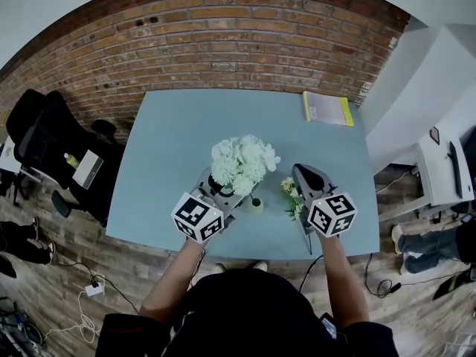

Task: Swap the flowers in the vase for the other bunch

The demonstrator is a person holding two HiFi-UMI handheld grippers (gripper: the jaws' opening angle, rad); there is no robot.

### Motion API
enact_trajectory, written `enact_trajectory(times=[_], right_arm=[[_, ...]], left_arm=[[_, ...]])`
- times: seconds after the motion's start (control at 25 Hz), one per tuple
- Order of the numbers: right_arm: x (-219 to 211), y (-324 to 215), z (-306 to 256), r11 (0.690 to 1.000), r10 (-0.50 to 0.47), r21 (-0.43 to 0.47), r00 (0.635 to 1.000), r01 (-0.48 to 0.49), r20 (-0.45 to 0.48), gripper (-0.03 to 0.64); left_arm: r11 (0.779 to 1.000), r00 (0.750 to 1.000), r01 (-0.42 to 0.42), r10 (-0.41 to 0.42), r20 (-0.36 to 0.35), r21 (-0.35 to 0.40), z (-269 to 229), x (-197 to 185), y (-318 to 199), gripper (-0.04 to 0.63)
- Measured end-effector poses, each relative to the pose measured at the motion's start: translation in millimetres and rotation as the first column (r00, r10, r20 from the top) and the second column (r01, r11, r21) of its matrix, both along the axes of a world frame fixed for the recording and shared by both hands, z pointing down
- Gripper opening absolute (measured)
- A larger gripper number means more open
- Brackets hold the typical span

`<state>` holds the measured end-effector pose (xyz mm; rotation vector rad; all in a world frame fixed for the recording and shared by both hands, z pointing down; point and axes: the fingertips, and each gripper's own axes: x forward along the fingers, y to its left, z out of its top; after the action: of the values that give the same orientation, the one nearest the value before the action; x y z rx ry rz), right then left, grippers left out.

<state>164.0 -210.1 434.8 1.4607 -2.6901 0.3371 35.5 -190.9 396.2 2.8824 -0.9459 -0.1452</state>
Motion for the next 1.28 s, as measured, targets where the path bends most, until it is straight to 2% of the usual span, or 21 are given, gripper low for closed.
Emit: enact_trajectory(times=[0.56, 1.28], right_arm=[[-28.1, 3.9, 5.2, 1.0, -0.004, -0.011, 1.0, 0.005, 0.02, 0.005], [-75.6, 5.7, 22.7, 0.998, -0.028, -0.062, 0.999, 0.029, 0.02, 0.005]], left_arm=[[0.998, 0.998, 0.059, -0.06, 0.024, 0.009, 1.5, -44.6, 4.1, 0.296], [0.984, 0.983, 0.134, -0.117, 0.144, -0.117, 55.8, -112.9, 4.8, 0.275]])
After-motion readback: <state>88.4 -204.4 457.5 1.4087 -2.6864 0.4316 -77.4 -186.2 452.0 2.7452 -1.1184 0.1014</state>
